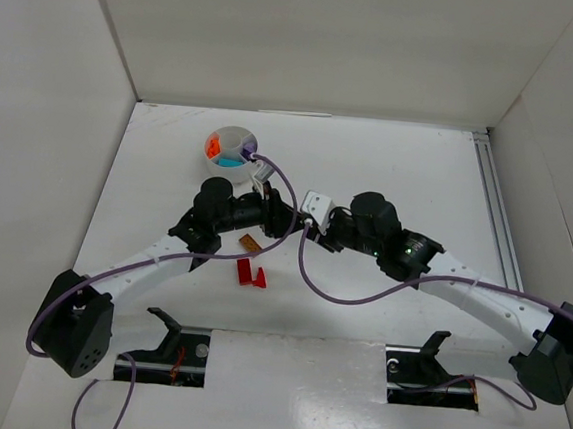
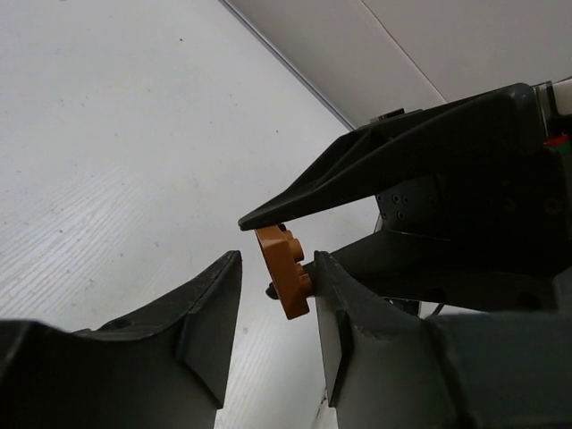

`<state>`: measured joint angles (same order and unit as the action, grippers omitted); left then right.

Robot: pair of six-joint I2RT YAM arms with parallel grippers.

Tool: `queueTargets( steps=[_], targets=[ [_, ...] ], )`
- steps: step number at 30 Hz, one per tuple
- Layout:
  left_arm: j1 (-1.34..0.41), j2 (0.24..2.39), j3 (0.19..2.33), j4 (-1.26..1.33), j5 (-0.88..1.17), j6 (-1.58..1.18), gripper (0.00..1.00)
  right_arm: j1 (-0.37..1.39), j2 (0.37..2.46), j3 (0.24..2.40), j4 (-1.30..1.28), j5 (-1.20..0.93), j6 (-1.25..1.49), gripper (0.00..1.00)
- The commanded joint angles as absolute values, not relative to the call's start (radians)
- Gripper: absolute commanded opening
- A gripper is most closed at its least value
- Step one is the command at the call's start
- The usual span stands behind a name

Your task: Sort the legos into containers by color

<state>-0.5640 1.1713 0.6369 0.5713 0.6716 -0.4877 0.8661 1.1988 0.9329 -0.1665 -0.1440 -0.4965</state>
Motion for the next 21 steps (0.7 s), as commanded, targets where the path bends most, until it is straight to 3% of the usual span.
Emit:
queueTargets(
  steps=[1, 9, 14, 17, 21],
  targets=[
    [-0.568, 1.147, 0.675, 0.62, 0.644, -0.497, 0.33, 0.877, 1.163, 0.925, -0.117, -0.158, -0.489, 0.0],
    [-0.577, 1.157, 0.675, 0.62, 0.669, -0.488, 0.0, 0.877, 1.154, 0.934, -0.117, -0.149, -0.48, 0.0],
    [-0.586, 1.166, 0.698, 0.583, 0.643, -0.488, 0.0, 0.877, 1.172, 0.943, -0.117, -0.1, -0.468, 0.0],
    [-0.586, 1.166, 0.727, 0.522, 0.579, -0.479, 0.0, 0.877, 1.181, 0.953, -0.117, -0.1, -0.468, 0.1],
    [-0.586, 1.137, 0.782, 0.428, 0.487, -0.46, 0.0, 0.877, 1.209, 0.974, -0.117, -0.1, -0.468, 0.31]
  ],
)
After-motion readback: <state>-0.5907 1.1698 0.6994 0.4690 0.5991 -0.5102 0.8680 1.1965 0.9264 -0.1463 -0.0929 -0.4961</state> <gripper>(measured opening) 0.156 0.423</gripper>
